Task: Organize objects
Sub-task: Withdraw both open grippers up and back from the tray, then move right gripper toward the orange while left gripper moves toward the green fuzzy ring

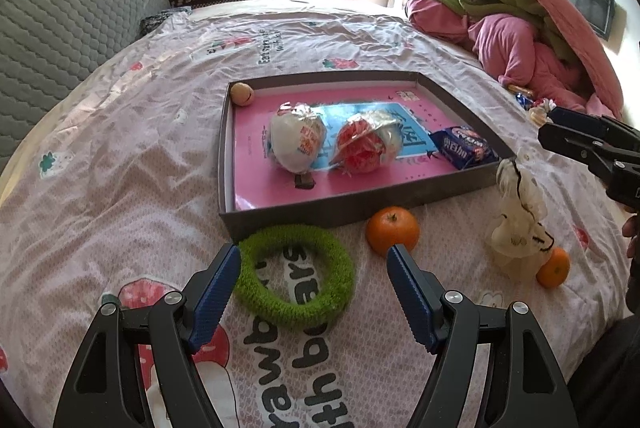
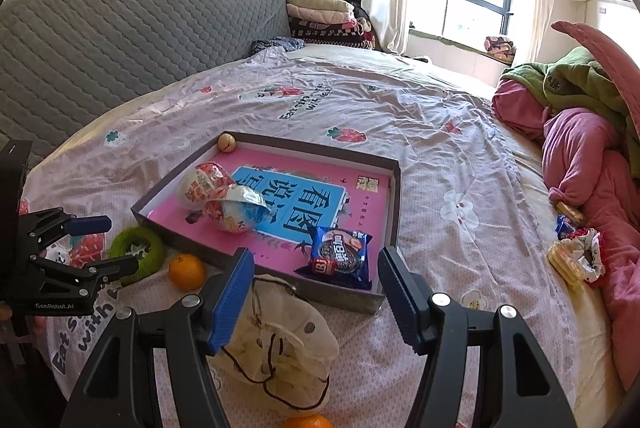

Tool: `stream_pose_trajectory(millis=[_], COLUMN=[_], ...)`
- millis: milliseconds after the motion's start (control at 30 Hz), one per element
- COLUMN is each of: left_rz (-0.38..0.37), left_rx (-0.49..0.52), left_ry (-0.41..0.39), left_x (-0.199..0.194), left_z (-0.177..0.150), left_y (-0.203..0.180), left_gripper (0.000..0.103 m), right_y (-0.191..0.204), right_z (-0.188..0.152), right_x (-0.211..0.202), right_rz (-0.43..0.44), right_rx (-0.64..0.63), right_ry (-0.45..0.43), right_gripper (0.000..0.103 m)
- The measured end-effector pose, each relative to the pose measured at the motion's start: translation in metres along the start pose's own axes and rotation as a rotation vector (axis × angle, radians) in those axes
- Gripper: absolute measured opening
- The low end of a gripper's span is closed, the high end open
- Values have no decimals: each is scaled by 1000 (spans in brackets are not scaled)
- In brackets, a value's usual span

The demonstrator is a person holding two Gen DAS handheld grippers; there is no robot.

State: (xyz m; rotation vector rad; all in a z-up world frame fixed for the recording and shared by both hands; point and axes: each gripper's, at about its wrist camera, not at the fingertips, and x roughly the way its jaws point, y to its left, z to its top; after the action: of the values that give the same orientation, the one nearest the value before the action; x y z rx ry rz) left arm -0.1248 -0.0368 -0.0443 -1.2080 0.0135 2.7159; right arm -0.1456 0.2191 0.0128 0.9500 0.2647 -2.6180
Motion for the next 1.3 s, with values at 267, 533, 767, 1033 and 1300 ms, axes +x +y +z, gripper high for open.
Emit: stream_pose_trajectory(millis=[267, 533, 767, 1033, 1300], left_rz=[0, -16, -29, -22, 7], left_rx=[12, 23, 23, 16, -6], left_ry=[16, 21, 25, 21, 1], left_x=[1, 1, 2, -1, -6], left_z=[-5, -7, -7, -7, -8], left_y=[1, -1, -4, -2, 2], left_gripper=[77, 77, 77, 77, 77], right_y=[4, 6, 0, 2, 8], right_z=[-8, -19, -26, -33, -37], right_x=[-3, -8, -15, -21, -30], right_rz=[-4, -65, -71, -94, -76], right_rx=[-10, -40, 0, -1, 3], right_ry=[5, -2, -9, -14, -23], right_gripper=[64, 64, 64, 64, 64])
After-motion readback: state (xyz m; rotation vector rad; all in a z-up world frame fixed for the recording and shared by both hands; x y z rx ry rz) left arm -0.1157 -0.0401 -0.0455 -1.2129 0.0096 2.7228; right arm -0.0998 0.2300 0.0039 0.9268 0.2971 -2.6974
